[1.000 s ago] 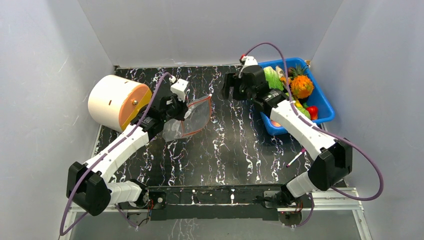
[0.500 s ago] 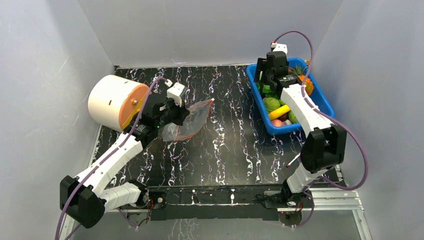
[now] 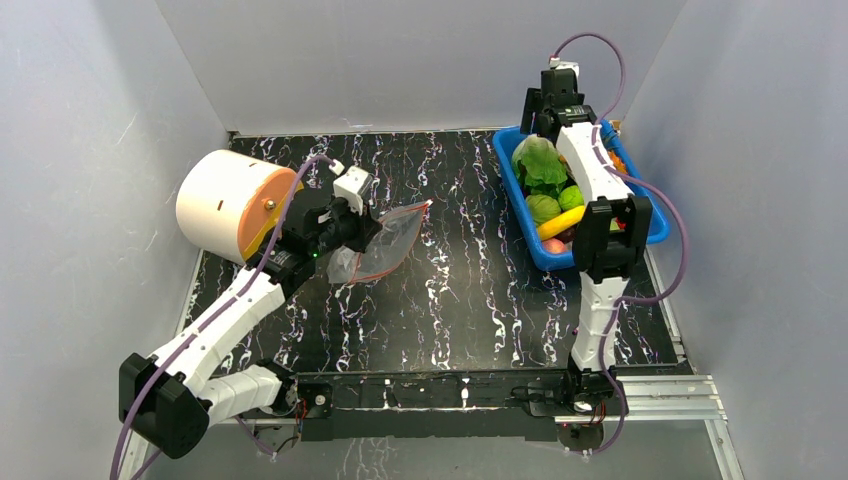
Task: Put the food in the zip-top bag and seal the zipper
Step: Pick up the fake vegetable from the bin.
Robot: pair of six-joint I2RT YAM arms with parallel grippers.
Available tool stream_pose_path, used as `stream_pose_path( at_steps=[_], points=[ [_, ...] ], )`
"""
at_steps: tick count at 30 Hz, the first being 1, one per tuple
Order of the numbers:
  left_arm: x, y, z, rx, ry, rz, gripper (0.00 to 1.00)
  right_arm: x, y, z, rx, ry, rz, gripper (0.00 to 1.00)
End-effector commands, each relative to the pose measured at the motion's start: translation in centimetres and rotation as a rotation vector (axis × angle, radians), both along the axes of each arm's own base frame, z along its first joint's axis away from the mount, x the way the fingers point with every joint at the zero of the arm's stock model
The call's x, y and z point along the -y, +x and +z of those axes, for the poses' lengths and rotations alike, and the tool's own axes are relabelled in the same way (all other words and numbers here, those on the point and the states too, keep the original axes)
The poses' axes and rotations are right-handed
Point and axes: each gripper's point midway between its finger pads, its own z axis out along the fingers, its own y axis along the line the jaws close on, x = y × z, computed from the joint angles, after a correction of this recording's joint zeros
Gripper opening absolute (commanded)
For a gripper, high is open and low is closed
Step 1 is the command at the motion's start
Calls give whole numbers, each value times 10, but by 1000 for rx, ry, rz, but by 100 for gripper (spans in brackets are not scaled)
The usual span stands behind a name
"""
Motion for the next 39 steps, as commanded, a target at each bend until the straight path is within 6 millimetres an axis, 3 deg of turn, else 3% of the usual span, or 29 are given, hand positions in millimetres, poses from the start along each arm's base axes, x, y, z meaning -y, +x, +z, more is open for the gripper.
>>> stream_pose_path(
  at_steps=[1, 6, 9, 15, 18, 20, 27, 39],
  points=[
    [1, -7, 18, 49, -33, -28, 0, 4, 5, 1, -8, -1, -2, 72],
    [-1, -8, 20, 72, -41, -25, 0, -12, -3, -51, -152, 99, 84, 74],
    [1, -9, 21, 70, -46, -37, 0, -6, -19, -76, -225, 83, 53, 75],
    [2, -7, 16, 61, -46, -35, 0, 12, -23, -79, -247, -14, 16, 72],
    [3, -7, 17, 54, -40, -37, 0, 23, -20, -77, -246, -73, -7, 61],
    [2, -8, 18, 58, -42, -35, 0, 25, -19, -68, -236, -85, -14, 48],
    [-1, -10, 24, 76, -45, -30, 0, 24, -31, 5, -7, -97, -36, 2],
    [-16, -5, 22, 110, -28, 57, 0, 24, -67, 79, 177, -90, -49, 0]
  ],
)
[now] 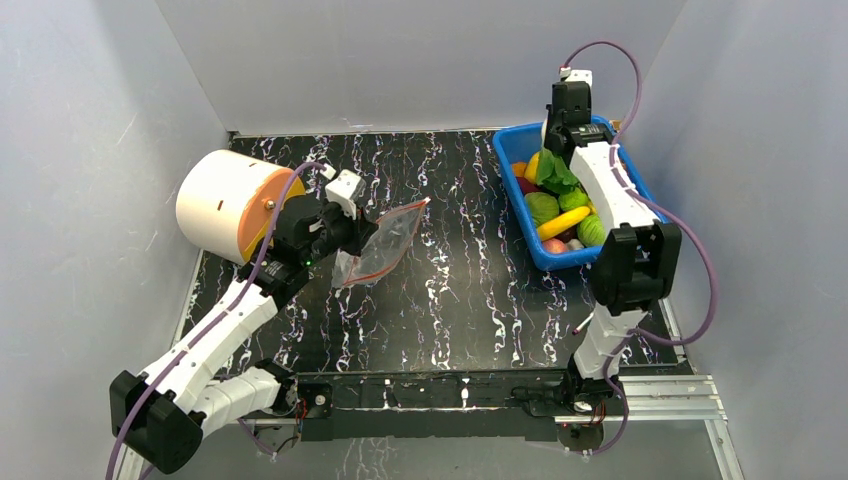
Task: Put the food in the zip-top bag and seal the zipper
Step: Pick up the fake vegetable from the bin, then place the fake vegetable in the zipper food storage bag.
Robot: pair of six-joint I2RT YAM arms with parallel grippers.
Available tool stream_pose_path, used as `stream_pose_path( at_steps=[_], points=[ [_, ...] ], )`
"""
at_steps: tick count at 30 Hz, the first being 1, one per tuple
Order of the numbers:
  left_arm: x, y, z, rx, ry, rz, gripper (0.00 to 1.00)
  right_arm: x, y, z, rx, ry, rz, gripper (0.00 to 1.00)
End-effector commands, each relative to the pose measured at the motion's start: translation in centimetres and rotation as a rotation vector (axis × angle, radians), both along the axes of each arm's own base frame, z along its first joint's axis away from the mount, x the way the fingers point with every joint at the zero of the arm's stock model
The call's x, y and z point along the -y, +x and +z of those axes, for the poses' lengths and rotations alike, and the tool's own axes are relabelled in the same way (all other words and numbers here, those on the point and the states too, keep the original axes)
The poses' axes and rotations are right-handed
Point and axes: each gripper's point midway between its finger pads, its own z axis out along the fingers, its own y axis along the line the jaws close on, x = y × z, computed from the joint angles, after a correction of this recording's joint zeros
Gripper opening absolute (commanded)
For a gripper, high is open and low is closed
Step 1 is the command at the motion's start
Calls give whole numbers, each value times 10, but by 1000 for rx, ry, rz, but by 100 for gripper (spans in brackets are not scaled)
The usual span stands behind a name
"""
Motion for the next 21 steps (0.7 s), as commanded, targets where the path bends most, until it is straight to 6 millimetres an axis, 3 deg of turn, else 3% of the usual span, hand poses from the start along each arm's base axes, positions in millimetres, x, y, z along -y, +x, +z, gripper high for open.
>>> stream_pose_path(
  at_steps=[1, 6, 10, 16, 21],
  points=[
    [-12, 5, 9, 56, -2, 66, 0, 7, -14, 76, 202, -14, -27, 0],
    [-12, 6, 7, 48, -9, 73, 0, 13, -42, 127, 305, -21, -44, 0],
    [-11, 7, 5, 41, -6, 75, 0, 3, -58, 151, 348, 34, 10, 0],
    [-19, 11, 3, 52, 23, 115, 0, -44, -91, 142, 302, 221, 210, 0],
    [-19, 12, 1, 49, 17, 121, 0, -81, -117, 115, 239, 387, 341, 0]
  ],
)
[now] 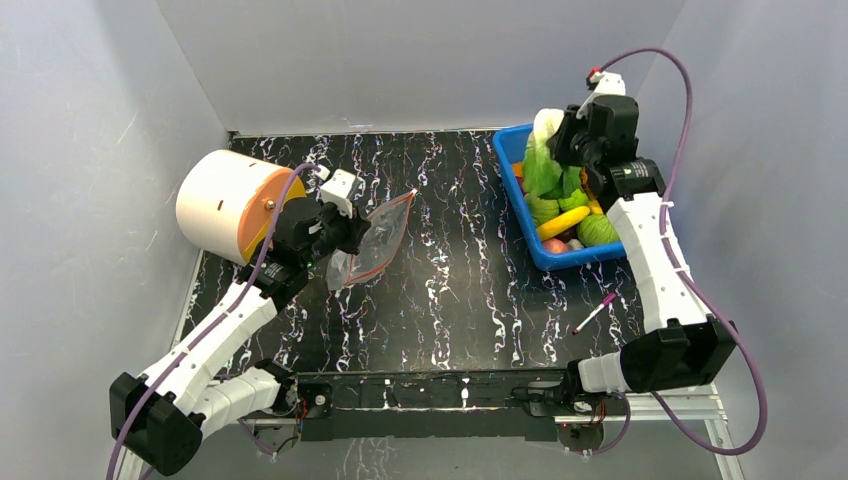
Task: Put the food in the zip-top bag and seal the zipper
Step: Place the fake vegetable in the zipper food storage bag.
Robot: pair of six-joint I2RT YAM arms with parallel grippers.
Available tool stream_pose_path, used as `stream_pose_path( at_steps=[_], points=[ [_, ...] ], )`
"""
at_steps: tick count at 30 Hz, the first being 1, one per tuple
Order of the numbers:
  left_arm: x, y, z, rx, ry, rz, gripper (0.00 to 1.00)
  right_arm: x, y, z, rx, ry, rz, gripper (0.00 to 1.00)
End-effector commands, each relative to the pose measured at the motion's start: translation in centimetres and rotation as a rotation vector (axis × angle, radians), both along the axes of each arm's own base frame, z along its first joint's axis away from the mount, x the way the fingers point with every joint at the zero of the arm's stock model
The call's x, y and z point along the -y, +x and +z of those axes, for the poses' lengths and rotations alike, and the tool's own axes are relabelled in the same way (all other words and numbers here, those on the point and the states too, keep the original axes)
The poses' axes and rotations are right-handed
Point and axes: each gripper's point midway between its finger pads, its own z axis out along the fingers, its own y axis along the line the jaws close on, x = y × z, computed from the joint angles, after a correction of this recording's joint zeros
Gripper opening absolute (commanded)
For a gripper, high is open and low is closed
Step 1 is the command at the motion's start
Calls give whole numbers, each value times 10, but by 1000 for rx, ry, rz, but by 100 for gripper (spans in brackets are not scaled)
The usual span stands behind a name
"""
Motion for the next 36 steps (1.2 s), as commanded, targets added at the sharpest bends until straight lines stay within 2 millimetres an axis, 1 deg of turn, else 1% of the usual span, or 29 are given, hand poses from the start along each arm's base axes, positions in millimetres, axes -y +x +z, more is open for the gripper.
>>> stream_pose_path(
  at_steps=[1, 4, 5, 7, 9, 10, 11, 12, 14, 16, 18, 19, 21, 23, 25, 33, 36],
  points=[
    [-2, 4, 5, 34, -18, 21, 0, -45, -22, -4, -15, 172, 187, 0],
    [0, 9, 7, 33, -47, 40, 0, -63, -38, -18, -72, 246, 254, 0],
    [0, 13, 8, 36, -49, 58, 0, -68, -44, -20, -83, 271, 274, 0],
    [-5, 24, 18, 72, -16, 89, 0, -86, -56, -22, -103, 320, 346, 0],
    [-13, 40, 36, 135, 33, 139, 0, -106, -68, -26, -130, 344, 438, 0],
    [-15, 47, 47, 175, 50, 154, 0, -115, -75, -31, -155, 341, 476, 0],
    [-15, 55, 62, 233, 55, 162, 0, -126, -83, -38, -189, 330, 510, 0],
    [-13, 59, 66, 264, 75, 147, 0, -131, -88, -44, -212, 322, 524, 0],
    [-6, 66, 77, 334, 80, 113, 0, -152, -103, -56, -257, 314, 590, 0],
    [0, 70, 73, 363, 102, 76, 0, -170, -118, -65, -298, 321, 659, 0],
    [5, 70, 65, 390, 111, 41, 0, -185, -133, -68, -319, 337, 725, 0],
    [8, 69, 57, 402, 118, 18, 0, -191, -139, -70, -323, 346, 751, 0],
    [12, 65, 41, 395, 128, -19, 0, -198, -148, -70, -324, 365, 786, 0],
    [12, 62, 24, 353, 136, -28, 0, -203, -155, -71, -335, 389, 814, 0],
    [13, 58, 15, 312, 127, -31, 0, -210, -164, -71, -352, 423, 858, 0],
    [28, 32, 2, 199, -64, -78, 0, -239, -194, -54, -370, 629, 1020, 0],
    [31, 26, -1, 183, -108, -85, 0, -249, -197, -53, -387, 702, 1027, 0]
  ],
)
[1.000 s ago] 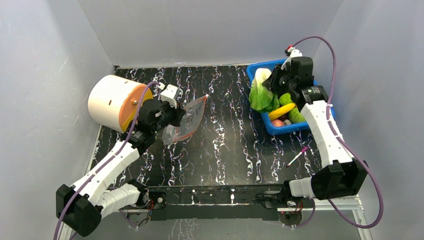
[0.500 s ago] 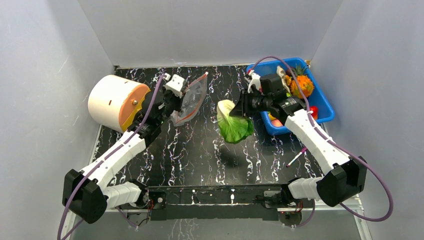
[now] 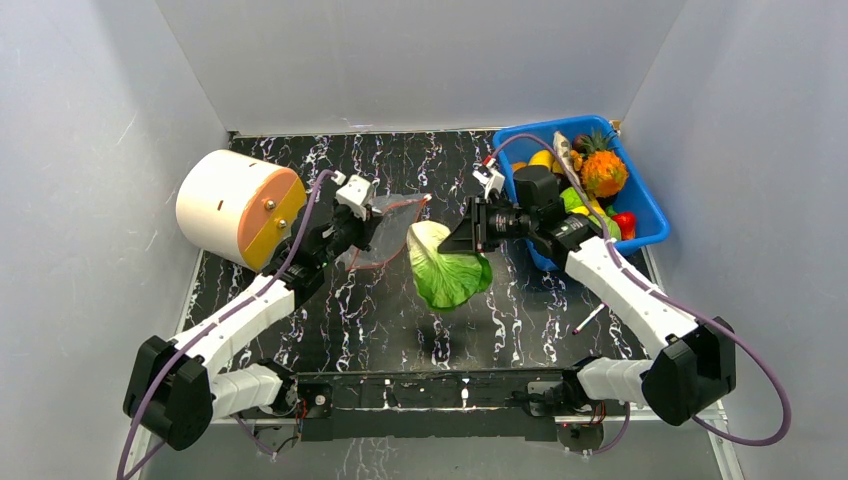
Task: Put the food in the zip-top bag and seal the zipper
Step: Place the fake vegetable in the zipper food storage bag.
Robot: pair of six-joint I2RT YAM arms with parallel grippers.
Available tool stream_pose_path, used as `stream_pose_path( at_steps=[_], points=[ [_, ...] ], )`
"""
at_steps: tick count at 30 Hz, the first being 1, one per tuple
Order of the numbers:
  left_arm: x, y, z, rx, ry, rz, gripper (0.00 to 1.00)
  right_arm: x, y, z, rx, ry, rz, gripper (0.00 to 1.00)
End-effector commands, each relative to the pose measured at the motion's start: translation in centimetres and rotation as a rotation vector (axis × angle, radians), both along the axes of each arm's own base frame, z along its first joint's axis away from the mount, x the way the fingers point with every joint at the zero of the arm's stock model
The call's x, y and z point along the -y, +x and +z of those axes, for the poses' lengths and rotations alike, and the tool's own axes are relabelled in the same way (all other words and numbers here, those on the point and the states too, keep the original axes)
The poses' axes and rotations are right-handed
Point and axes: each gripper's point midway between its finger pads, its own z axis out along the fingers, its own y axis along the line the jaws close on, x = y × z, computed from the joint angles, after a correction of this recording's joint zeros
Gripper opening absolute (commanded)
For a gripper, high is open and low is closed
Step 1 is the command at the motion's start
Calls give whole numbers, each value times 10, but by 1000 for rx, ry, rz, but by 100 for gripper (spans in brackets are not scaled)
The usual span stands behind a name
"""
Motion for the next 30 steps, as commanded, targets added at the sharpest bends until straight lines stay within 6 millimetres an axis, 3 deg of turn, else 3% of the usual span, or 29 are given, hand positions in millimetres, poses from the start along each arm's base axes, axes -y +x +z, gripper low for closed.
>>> stream_pose_path(
  at_steps=[1, 5, 12, 18, 23, 30],
  points=[
    [12, -12, 22, 18, -145, -47, 0, -24, -11, 39, 19, 197, 66, 0],
    [19, -18, 19, 0, -149, -90, 0, -36, -10, 25, -35, 222, 77, 0],
    [32, -38, 34, 12, -197, -212, 0, -47, 6, -14, -129, 183, 15, 0],
    [39, -50, 49, 27, -264, -276, 0, -49, 6, -46, -203, 133, 3, 0],
    [45, -58, 53, 16, -289, -322, 0, -46, 14, -48, -205, 111, -64, 0],
    [49, -63, 41, -18, -304, -353, 0, -52, 22, -18, -185, 233, -130, 0]
  ],
)
